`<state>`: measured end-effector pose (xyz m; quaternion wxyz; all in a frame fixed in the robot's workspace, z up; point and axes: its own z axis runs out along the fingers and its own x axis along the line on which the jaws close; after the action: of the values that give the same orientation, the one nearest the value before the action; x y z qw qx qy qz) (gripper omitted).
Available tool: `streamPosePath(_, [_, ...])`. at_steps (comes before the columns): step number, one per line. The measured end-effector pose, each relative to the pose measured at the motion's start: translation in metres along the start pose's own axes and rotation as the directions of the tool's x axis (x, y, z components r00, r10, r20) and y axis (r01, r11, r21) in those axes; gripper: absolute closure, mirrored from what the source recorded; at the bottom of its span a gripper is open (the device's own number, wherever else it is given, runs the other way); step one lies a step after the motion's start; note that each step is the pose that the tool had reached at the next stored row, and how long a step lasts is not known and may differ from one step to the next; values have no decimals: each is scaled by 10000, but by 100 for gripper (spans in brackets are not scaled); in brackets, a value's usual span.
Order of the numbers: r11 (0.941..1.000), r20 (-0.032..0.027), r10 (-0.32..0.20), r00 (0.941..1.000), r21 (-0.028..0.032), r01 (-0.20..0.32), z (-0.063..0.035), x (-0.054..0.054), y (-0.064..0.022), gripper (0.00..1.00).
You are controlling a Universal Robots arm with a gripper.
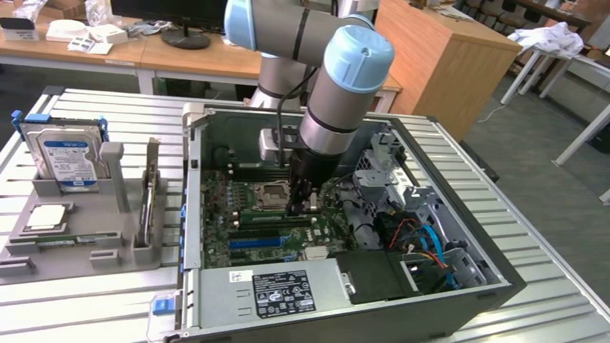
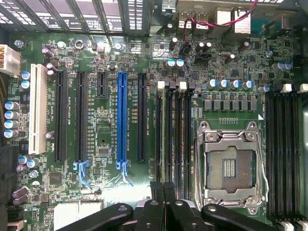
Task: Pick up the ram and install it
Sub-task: 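Insert the ram into the slot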
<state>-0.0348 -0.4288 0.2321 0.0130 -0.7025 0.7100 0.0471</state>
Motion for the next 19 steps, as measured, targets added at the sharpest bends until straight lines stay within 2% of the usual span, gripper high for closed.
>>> streamPosePath(19, [10000, 0, 2, 10000, 5, -2, 15, 1, 4, 89])
